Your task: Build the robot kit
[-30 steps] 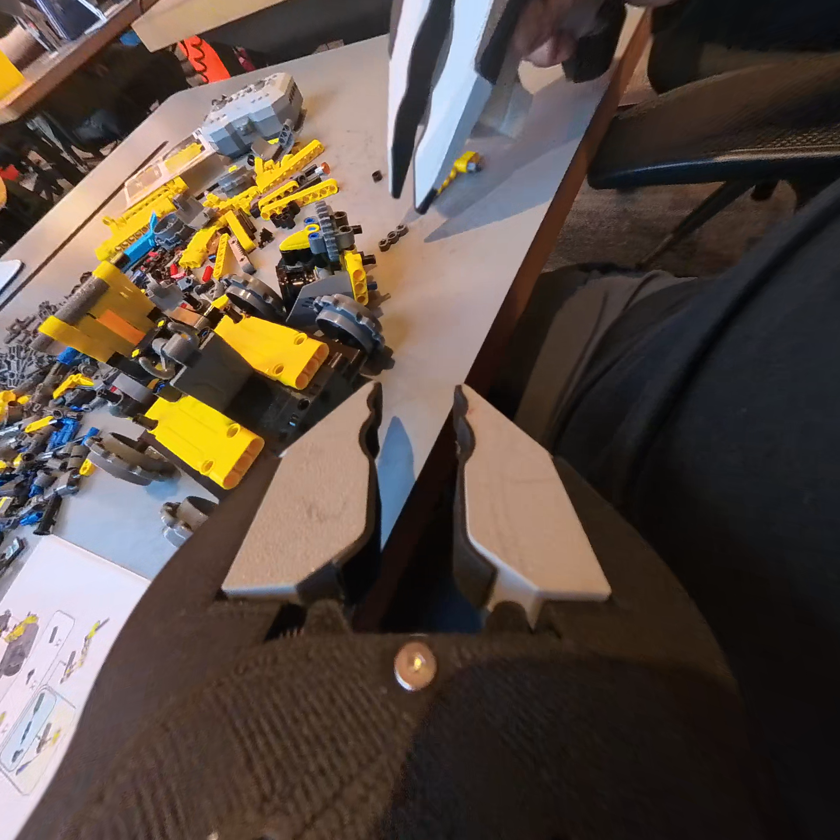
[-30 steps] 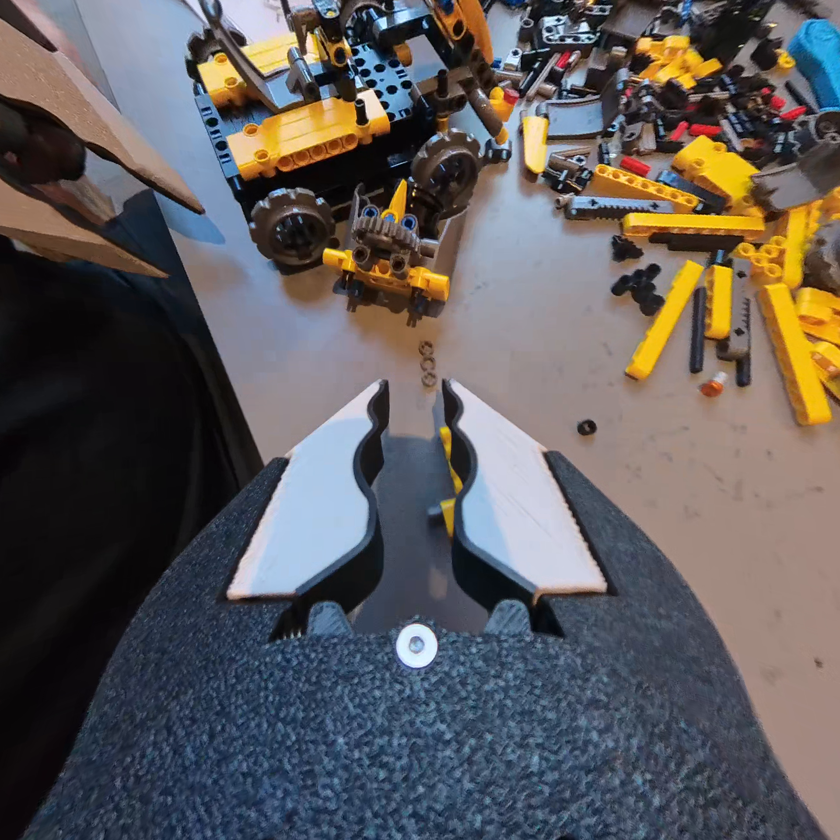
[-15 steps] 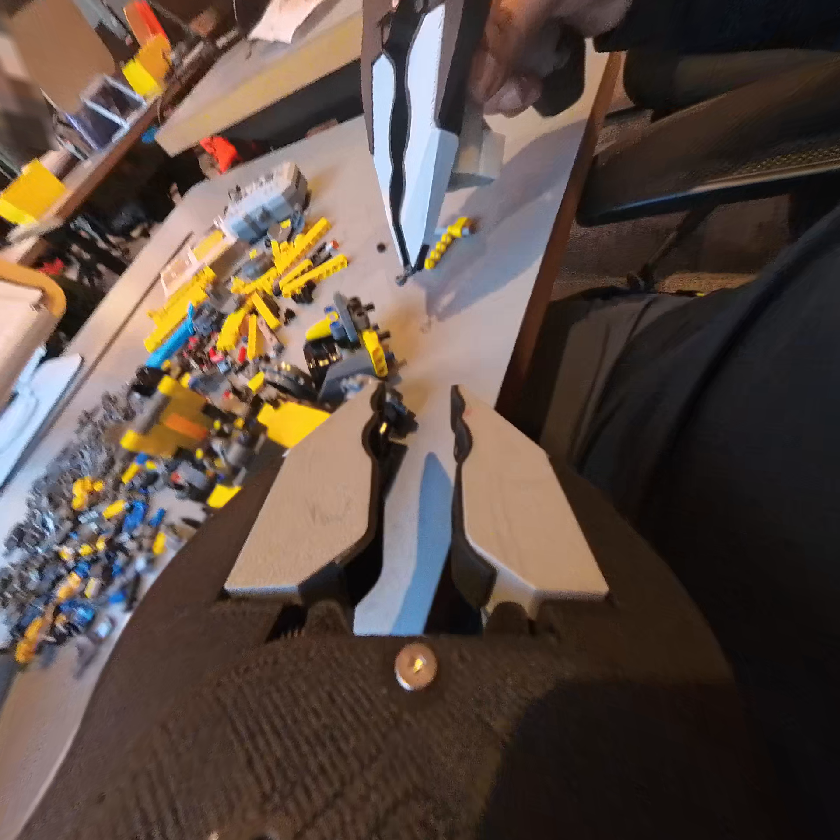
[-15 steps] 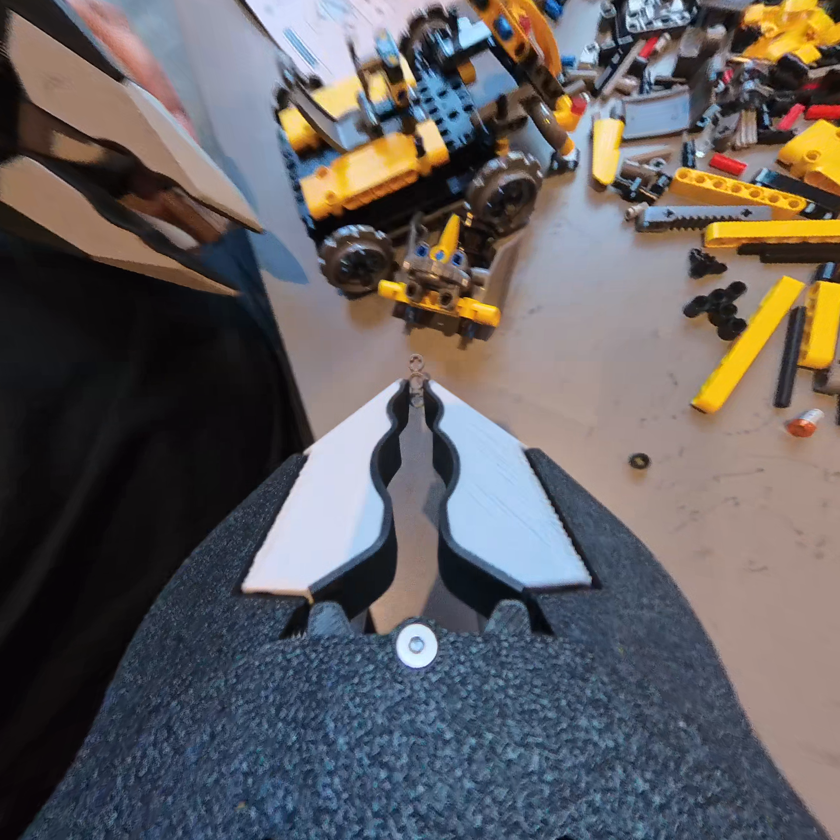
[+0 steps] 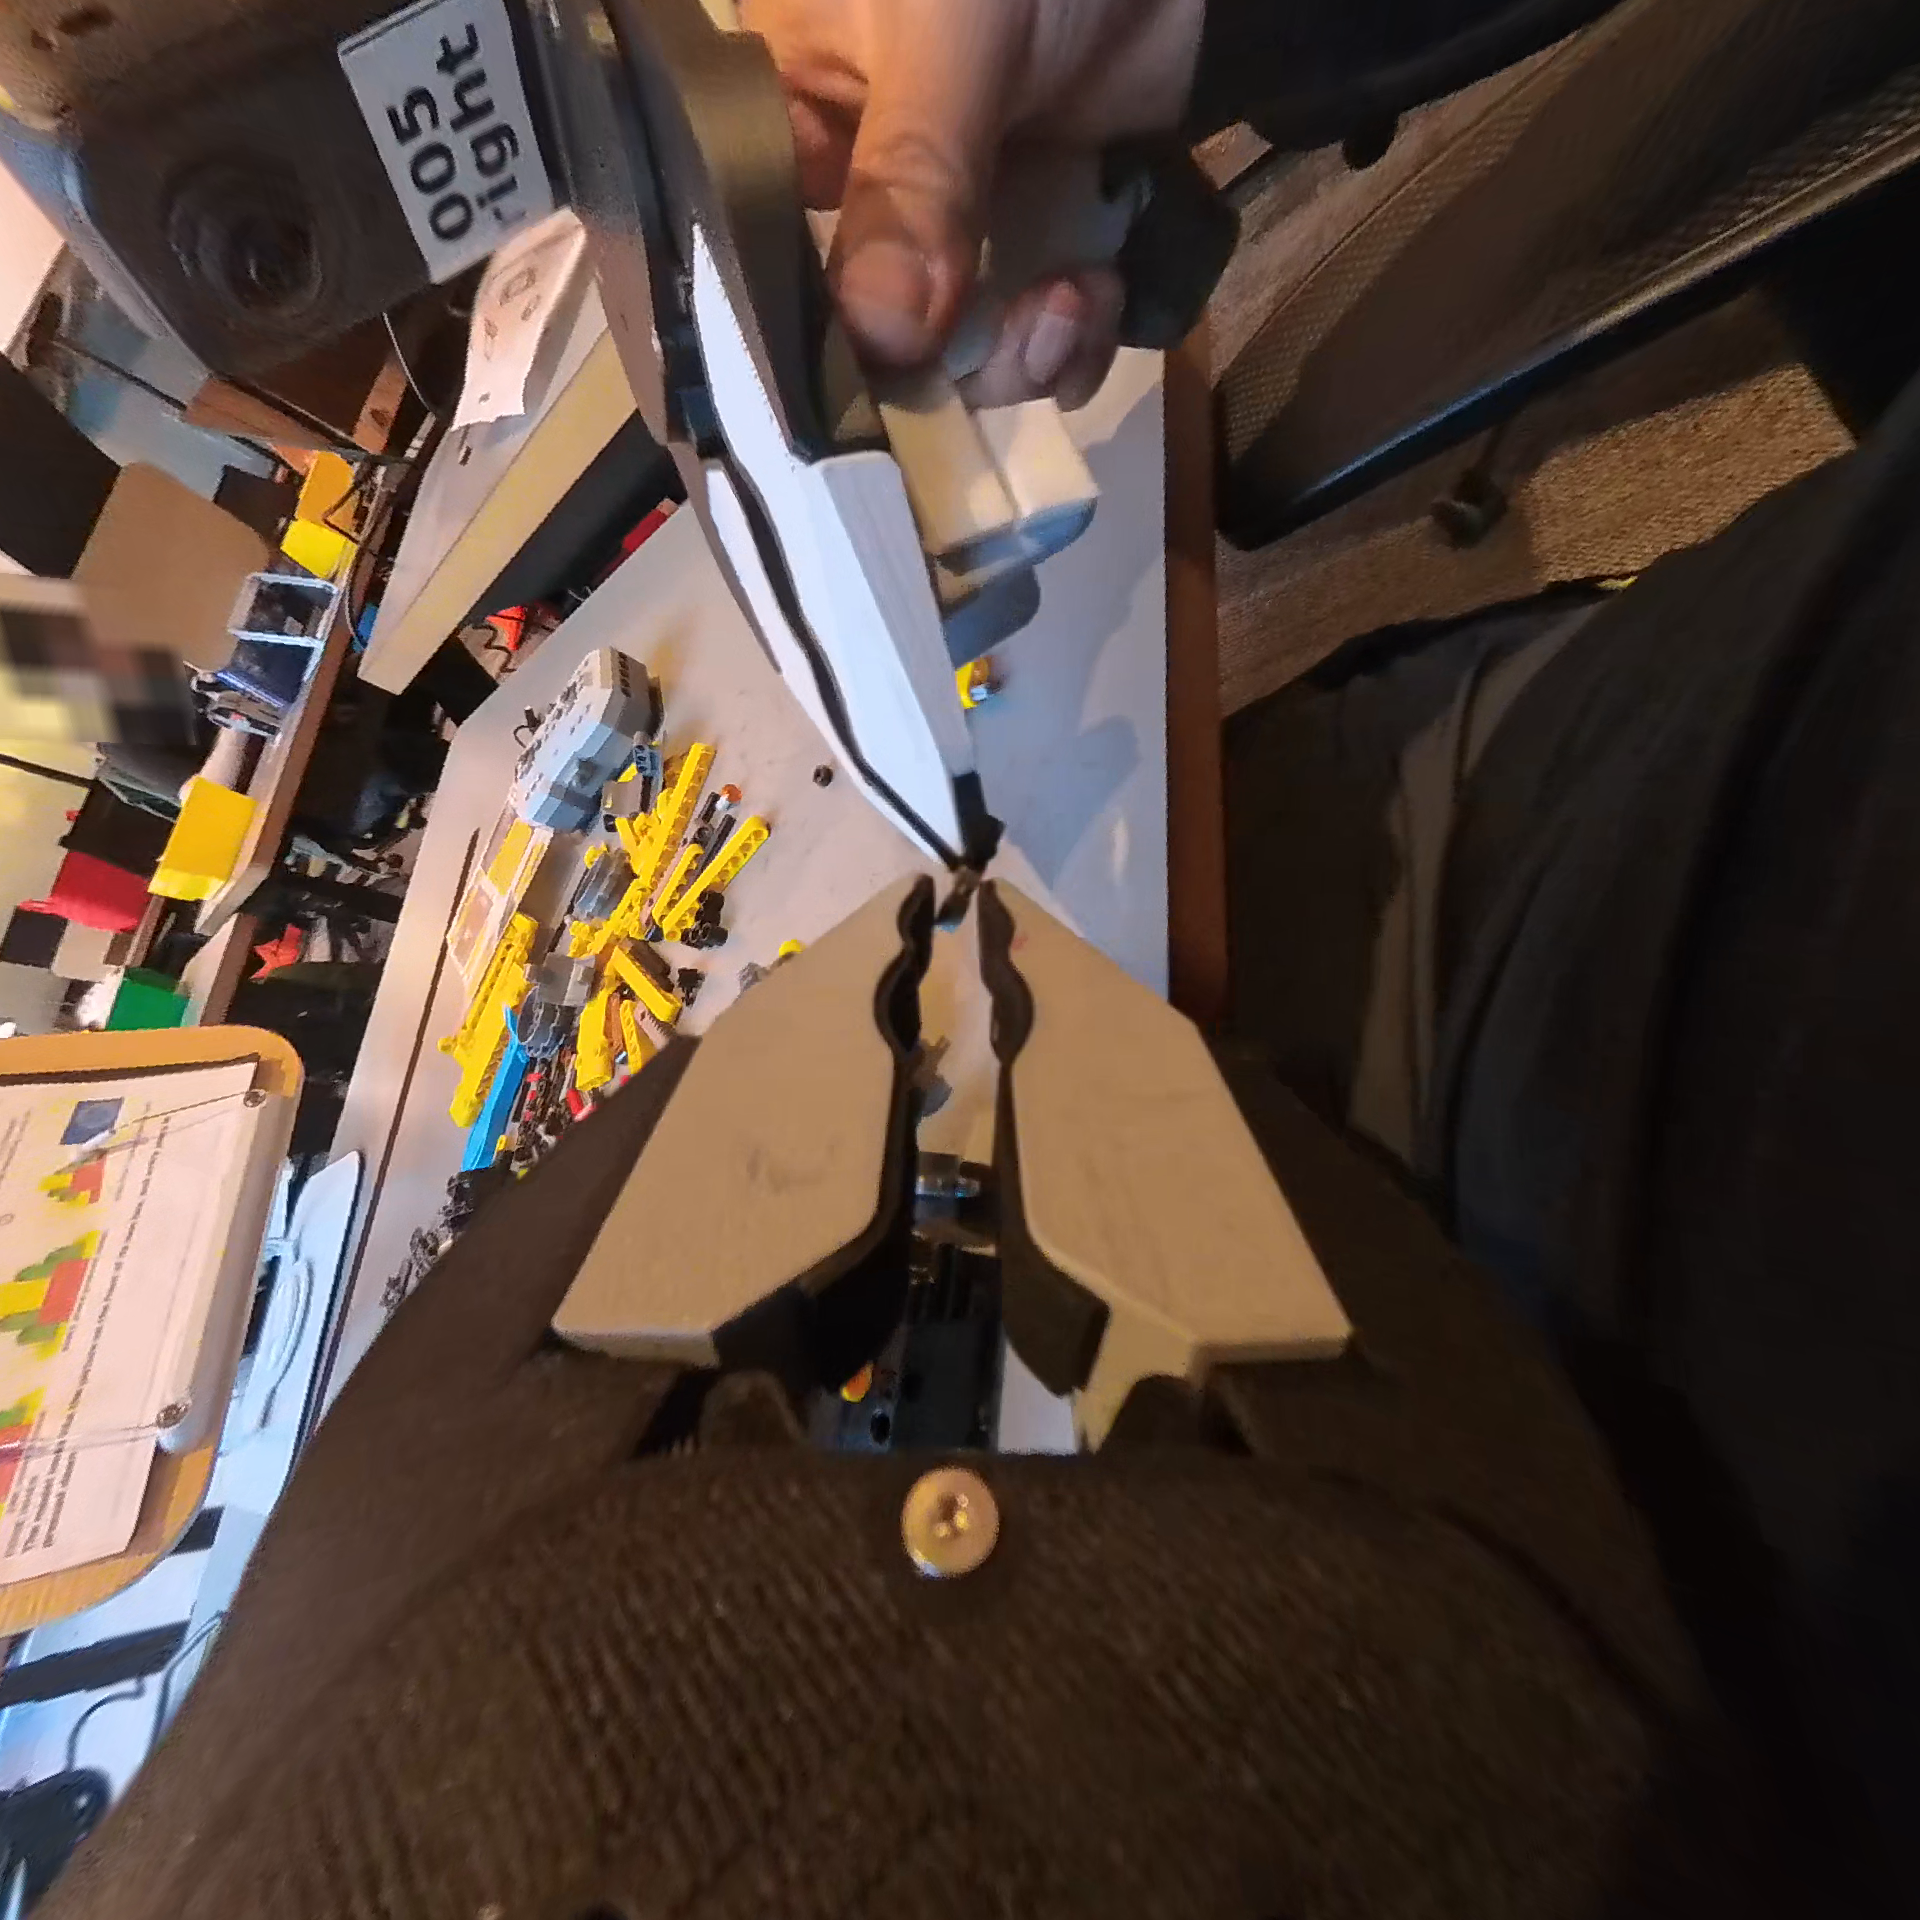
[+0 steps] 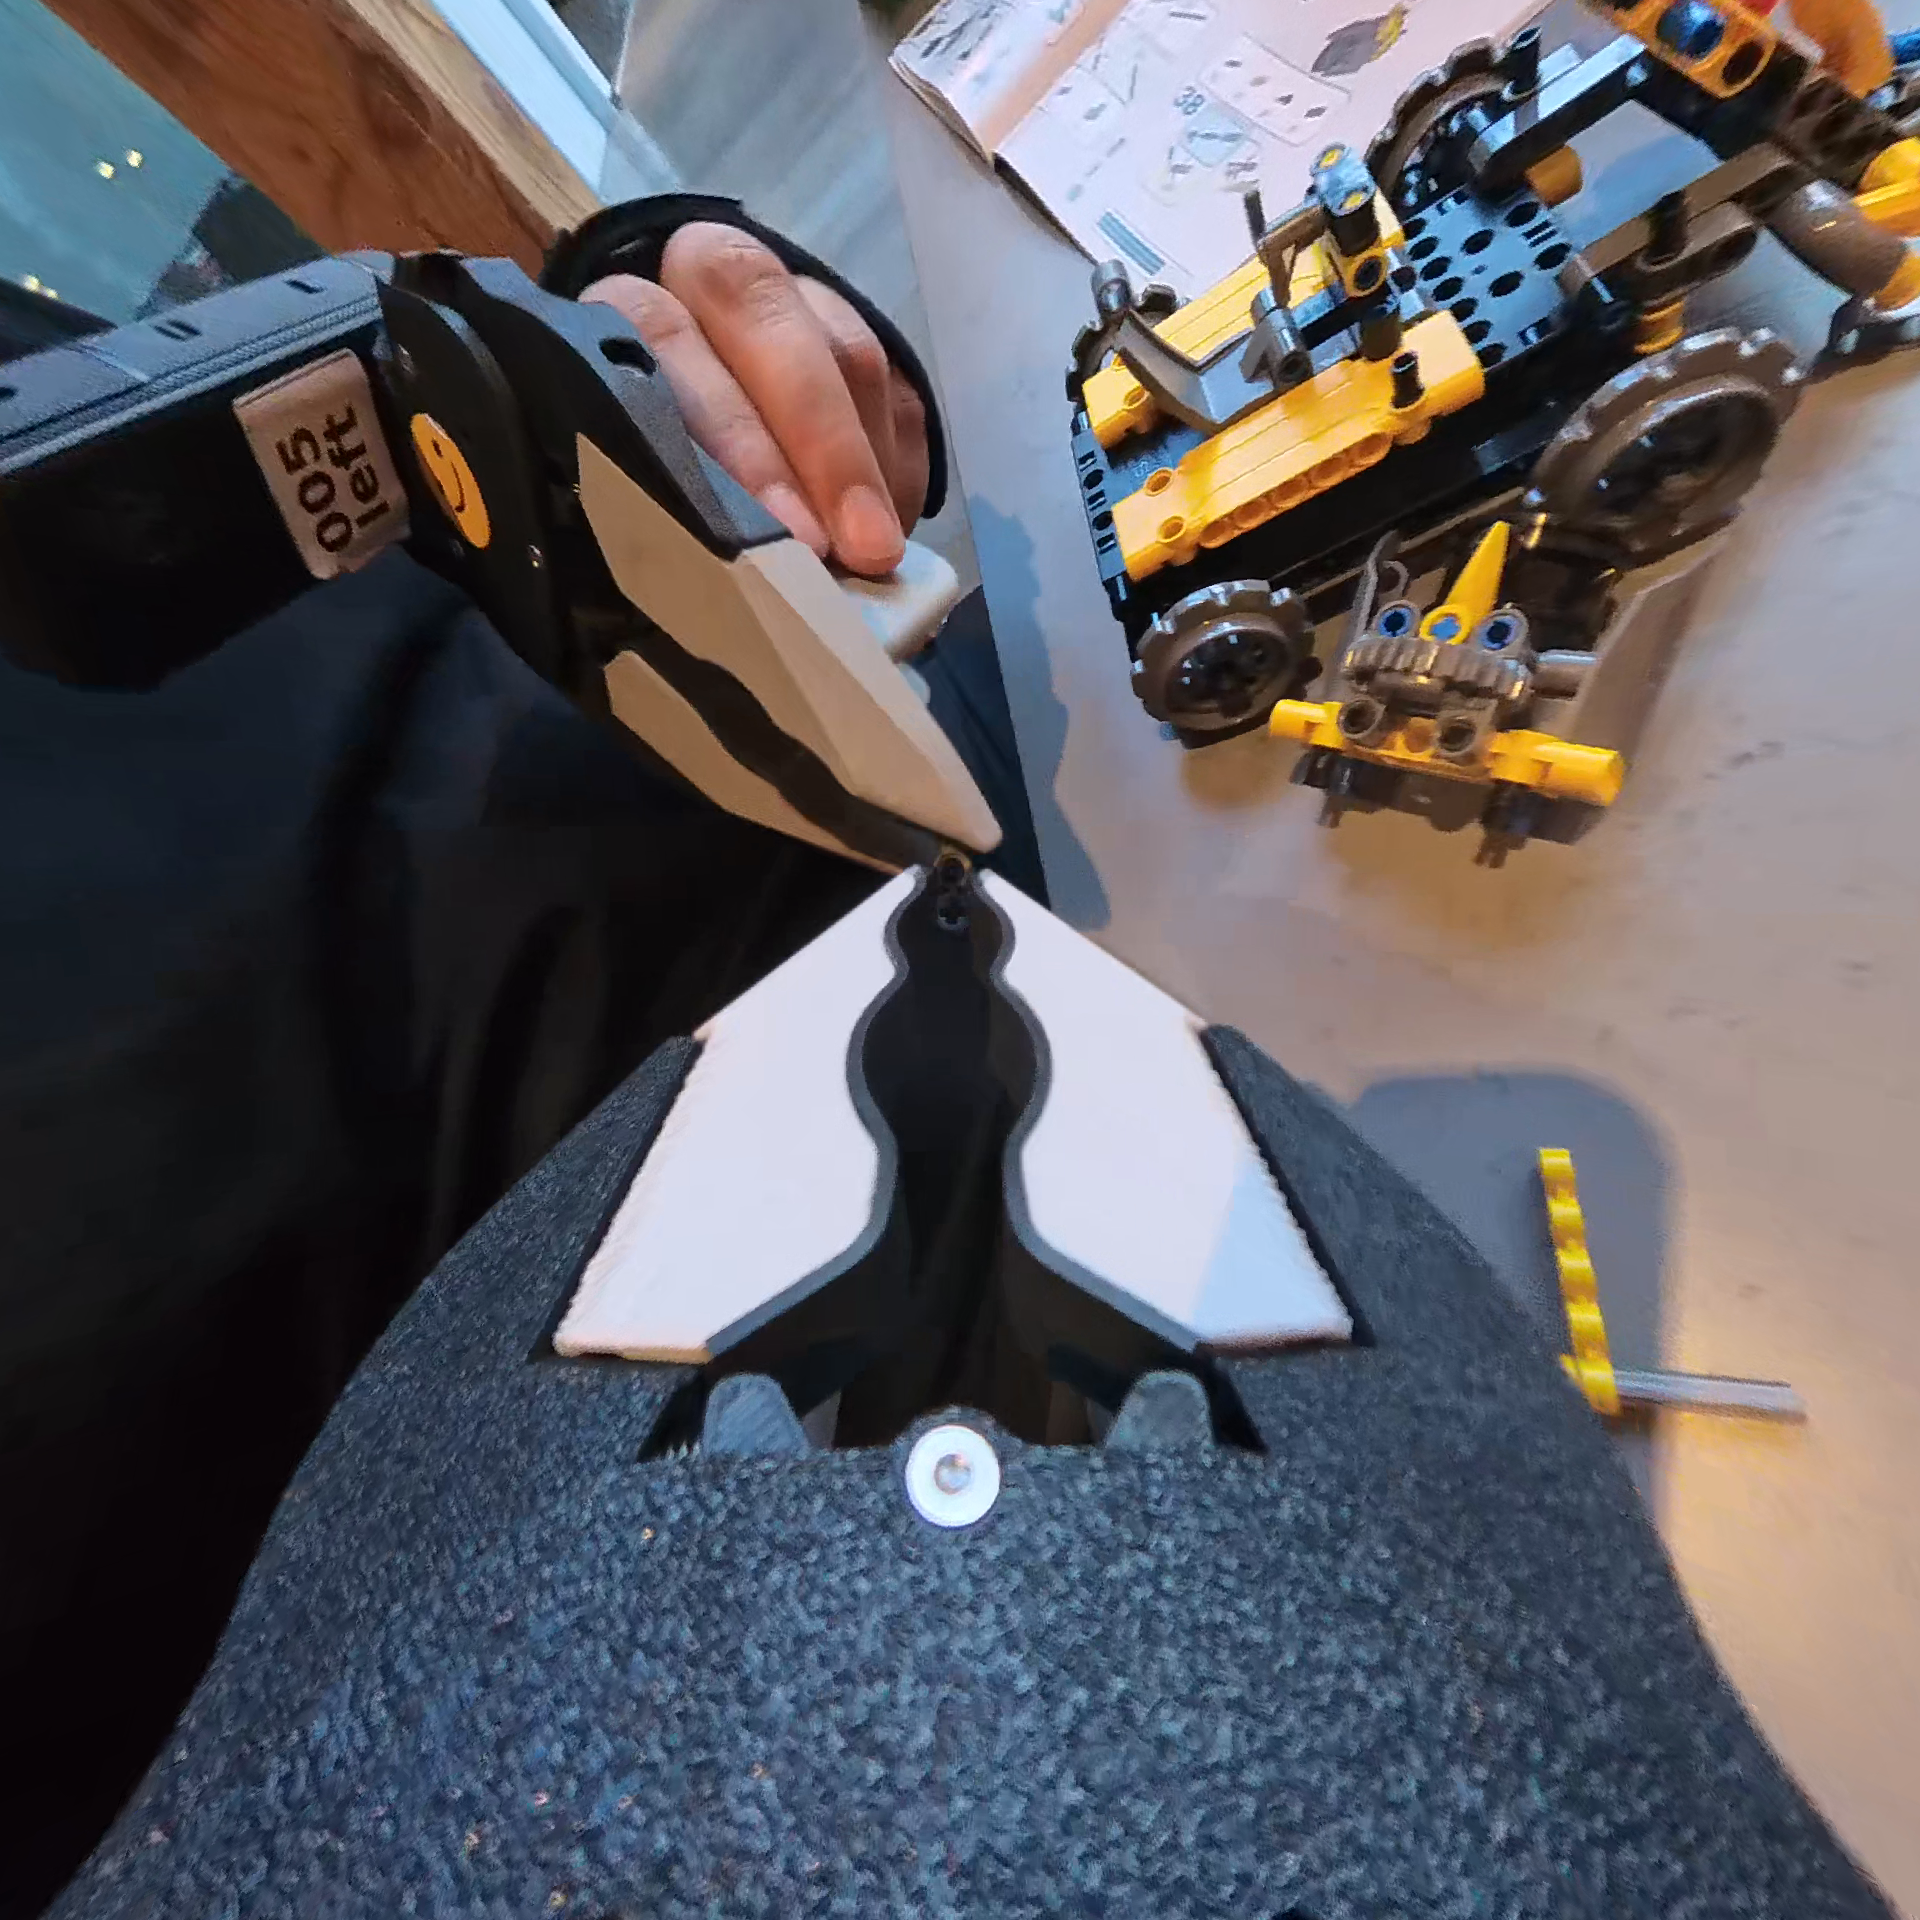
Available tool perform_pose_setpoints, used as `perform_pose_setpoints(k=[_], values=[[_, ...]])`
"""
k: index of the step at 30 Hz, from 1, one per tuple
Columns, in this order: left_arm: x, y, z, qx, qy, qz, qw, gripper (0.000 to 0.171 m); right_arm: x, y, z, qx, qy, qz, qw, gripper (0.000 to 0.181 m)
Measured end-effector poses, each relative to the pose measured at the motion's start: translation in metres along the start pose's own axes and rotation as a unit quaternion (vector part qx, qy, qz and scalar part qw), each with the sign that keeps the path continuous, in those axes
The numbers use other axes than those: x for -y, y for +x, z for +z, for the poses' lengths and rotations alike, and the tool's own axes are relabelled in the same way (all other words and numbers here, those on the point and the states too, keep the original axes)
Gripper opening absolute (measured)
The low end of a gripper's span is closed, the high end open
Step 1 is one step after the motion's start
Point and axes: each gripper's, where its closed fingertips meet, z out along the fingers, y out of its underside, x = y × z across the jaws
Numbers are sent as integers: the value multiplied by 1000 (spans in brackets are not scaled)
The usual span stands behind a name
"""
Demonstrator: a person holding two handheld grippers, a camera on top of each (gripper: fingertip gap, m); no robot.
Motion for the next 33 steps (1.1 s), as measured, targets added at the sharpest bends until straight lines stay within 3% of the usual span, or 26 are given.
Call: perform_pose_setpoints(k=[7, 9, 10, 12, 14, 17, 19, 33], values=[[-5, 2, 2, 0, -8, 4, 1000, 2, 0, 5, 0, 3, 11, 8, 1000, 6], [-10, 2, 4, -4, -18, -18, 1000, 1, 7, 13, -3, -39, 30, -19, 999, 3], [-12, 1, 4, -7, -22, -38, 999, 1, 12, 23, -9, -91, 39, -43, 994, 10], [-16, -2, 5, -12, -27, -81, 996, 2, 21, 51, -29, -244, 44, -106, 963, 22], [-18, -2, 7, -24, -34, -124, 991, 2, 29, 72, -55, -385, 41, -158, 908, 33], [-23, 1, 12, -38, -55, -168, 984, 1, 23, 95, -84, -517, -5, -177, 837, 33], [-23, 3, 14, -42, -59, -177, 981, 1, 15, 102, -85, -537, -28, -179, 824, 33], [-23, 15, 30, -61, -73, -228, 969, 1, -6, 110, -89, -531, -16, -142, 835, 33]])
